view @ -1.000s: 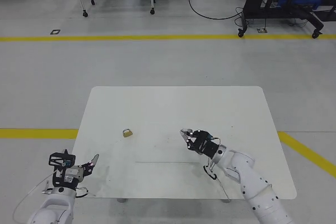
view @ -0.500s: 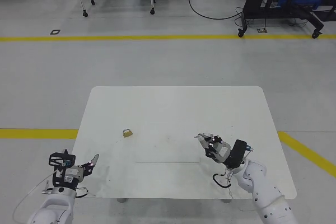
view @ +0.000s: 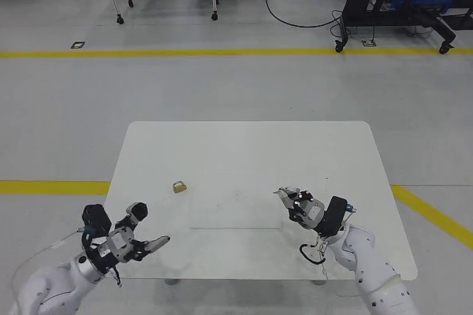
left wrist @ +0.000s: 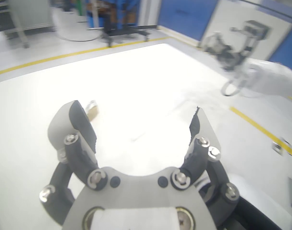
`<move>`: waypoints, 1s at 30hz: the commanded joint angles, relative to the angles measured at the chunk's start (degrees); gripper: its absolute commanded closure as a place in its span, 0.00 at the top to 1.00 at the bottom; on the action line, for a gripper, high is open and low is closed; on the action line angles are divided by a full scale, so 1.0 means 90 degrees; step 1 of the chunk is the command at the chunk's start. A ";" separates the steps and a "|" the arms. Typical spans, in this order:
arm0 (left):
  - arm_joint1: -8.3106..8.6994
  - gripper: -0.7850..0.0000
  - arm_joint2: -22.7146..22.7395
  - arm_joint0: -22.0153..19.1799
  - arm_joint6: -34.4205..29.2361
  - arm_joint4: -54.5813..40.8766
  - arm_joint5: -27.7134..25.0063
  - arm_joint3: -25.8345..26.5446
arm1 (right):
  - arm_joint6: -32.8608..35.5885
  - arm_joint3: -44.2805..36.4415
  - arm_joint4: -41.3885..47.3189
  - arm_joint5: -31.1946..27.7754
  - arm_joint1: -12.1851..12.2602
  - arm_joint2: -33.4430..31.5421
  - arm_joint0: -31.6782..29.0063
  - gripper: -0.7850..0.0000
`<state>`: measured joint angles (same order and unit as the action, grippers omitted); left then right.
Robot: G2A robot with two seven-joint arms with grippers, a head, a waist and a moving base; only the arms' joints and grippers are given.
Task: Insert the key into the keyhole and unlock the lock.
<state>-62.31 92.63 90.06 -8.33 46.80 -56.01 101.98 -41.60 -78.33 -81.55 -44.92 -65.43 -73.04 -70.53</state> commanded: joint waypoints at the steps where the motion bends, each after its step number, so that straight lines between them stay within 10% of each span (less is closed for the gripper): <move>1: 0.0156 1.00 -0.0767 -0.0464 -0.0972 -0.1110 -0.0221 0.0227 | 0.0000 0.0000 0.0000 0.0000 0.0000 0.0000 0.0000 0.00; 7: 0.0539 1.00 -0.2429 -0.2340 -0.4047 -0.4751 -0.0221 -0.0385 | 0.0000 0.0000 0.0000 0.0000 0.0000 0.0000 0.0000 0.00; 13: 0.0757 1.00 -0.3922 -0.3858 -0.4583 -0.6427 0.0144 -0.1605 | 0.0000 0.0000 0.0000 0.0000 0.0000 0.0000 0.0000 0.00; 25: 0.0731 1.00 -0.4437 -0.3745 -0.4239 -0.7273 -0.0200 -0.1791 | 0.0127 -0.0088 0.0109 -0.0030 -0.0014 0.0077 -0.0035 0.00; 30: 0.0762 0.82 -0.4683 -0.4003 -0.4218 -0.7638 -0.0221 -0.2062 | 0.0568 -0.0184 0.1381 -0.0867 -0.0090 0.0425 -0.0034 0.00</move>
<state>-55.47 50.57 54.45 -46.25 -22.33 -58.04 84.15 -37.71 -80.11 -72.20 -51.51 -66.11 -69.73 -70.96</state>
